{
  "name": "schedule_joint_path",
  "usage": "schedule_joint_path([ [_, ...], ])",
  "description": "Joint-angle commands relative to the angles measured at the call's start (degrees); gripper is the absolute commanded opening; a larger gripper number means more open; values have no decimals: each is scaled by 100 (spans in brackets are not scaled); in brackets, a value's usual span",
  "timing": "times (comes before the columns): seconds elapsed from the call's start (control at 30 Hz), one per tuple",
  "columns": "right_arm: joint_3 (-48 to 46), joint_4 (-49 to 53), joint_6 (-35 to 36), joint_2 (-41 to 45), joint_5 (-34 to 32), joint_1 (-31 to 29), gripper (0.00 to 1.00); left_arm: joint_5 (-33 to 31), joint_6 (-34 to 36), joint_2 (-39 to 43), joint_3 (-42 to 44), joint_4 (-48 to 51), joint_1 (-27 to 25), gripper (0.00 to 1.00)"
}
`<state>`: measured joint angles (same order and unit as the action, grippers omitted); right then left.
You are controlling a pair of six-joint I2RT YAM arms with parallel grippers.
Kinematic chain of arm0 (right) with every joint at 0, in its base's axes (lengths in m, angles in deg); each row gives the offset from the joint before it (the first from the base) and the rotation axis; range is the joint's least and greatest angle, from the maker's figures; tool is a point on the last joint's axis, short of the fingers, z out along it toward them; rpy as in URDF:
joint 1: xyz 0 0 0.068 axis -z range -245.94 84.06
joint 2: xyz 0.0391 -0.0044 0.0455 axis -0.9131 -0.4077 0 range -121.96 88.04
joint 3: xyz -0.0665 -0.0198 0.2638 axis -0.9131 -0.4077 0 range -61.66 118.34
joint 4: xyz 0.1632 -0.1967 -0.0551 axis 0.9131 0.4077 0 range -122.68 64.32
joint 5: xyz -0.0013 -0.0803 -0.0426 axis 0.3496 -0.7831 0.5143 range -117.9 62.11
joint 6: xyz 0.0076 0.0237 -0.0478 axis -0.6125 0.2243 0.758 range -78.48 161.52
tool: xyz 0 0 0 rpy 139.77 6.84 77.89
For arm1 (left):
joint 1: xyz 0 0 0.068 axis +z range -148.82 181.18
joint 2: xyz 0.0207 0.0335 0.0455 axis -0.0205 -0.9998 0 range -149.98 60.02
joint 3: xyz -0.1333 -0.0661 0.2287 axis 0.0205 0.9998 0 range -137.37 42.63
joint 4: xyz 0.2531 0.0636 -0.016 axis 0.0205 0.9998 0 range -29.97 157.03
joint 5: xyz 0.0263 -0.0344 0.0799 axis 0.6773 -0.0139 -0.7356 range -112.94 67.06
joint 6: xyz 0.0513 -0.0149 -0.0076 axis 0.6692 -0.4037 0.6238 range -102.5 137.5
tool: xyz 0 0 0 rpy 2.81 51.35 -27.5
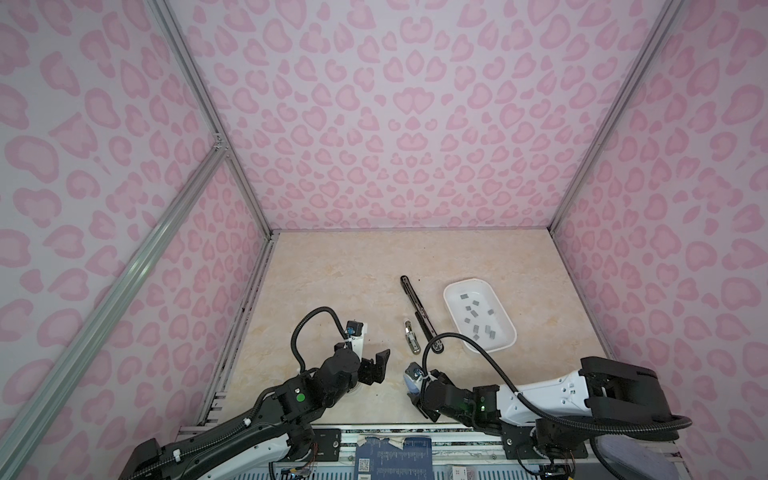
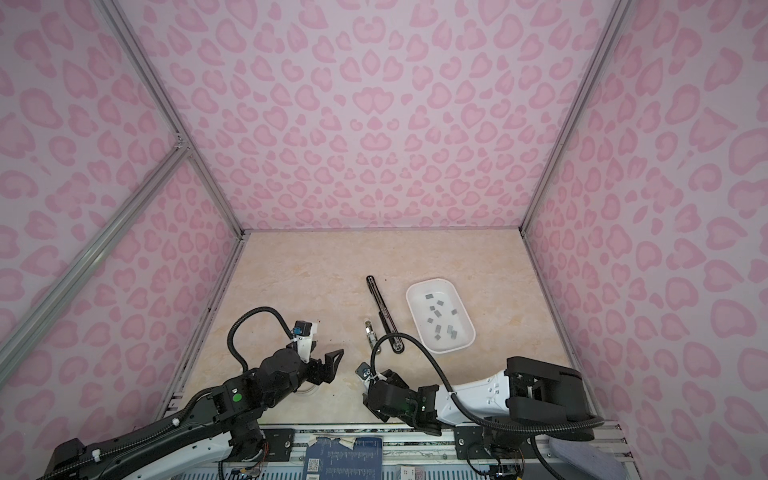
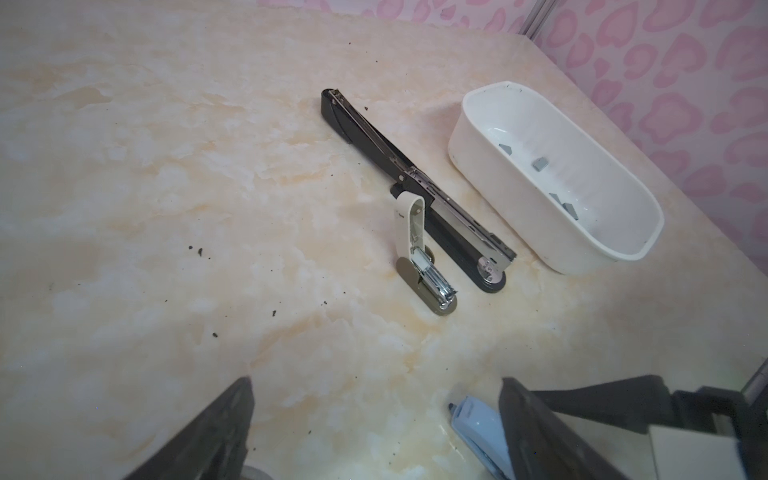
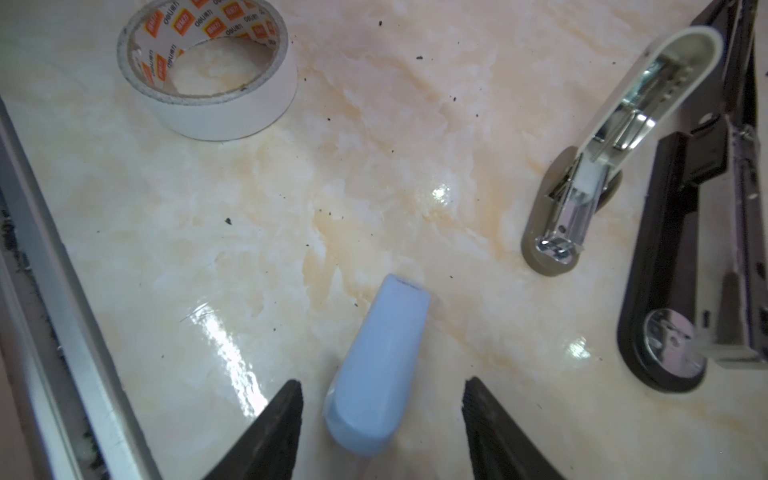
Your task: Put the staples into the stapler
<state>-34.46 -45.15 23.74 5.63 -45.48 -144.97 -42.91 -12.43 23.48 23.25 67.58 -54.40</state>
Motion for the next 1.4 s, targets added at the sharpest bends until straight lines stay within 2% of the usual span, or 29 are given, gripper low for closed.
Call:
schedule_joint_path([
  [0.0, 57, 37, -42, -14, -325, -10, 61, 16, 131, 362, 89, -235, 2, 95],
  [0.17, 40, 153, 19, 11, -619, 47, 59, 54, 216, 858, 393, -568, 2, 100],
  [0.3, 103, 184, -5, -158, -553, 169, 56, 86, 207, 1021, 366, -524, 2, 97],
  [0.4, 139, 262, -24, -244, -627, 225, 55, 627, 467, 1205, 354, -514, 2, 99],
  [0.57, -110, -3, -52, -206, -552, 464, 53, 1756, 836, 1326, 802, -1385, 2, 100],
  [0.7, -223, -82, -63, -17, -491, 499, 52, 2336, 948, 785, 666, -1650, 2, 95],
  [0.87, -296, 143, -176, 426, -547, 528, 50, 2669, 1069, -378, 346, -1989, 2, 86],
  [0.97, -403, 271, -238, 705, -704, 563, 48, 2773, 1190, -1056, 243, -2258, -9, 85],
  [1.07, -525, 447, -364, 1056, -843, 678, 46, 2794, 1320, -1688, 58, -2335, -84, 81],
  [1.23, -709, 844, -563, 1728, -808, 986, 39, 2421, 1543, -2591, -340, -2346, -437, 79],
  [1.37, -921, 1137, -659, 2365, -883, 1169, 38, 2174, 1757, -3430, -687, -2390, -708, 75],
])
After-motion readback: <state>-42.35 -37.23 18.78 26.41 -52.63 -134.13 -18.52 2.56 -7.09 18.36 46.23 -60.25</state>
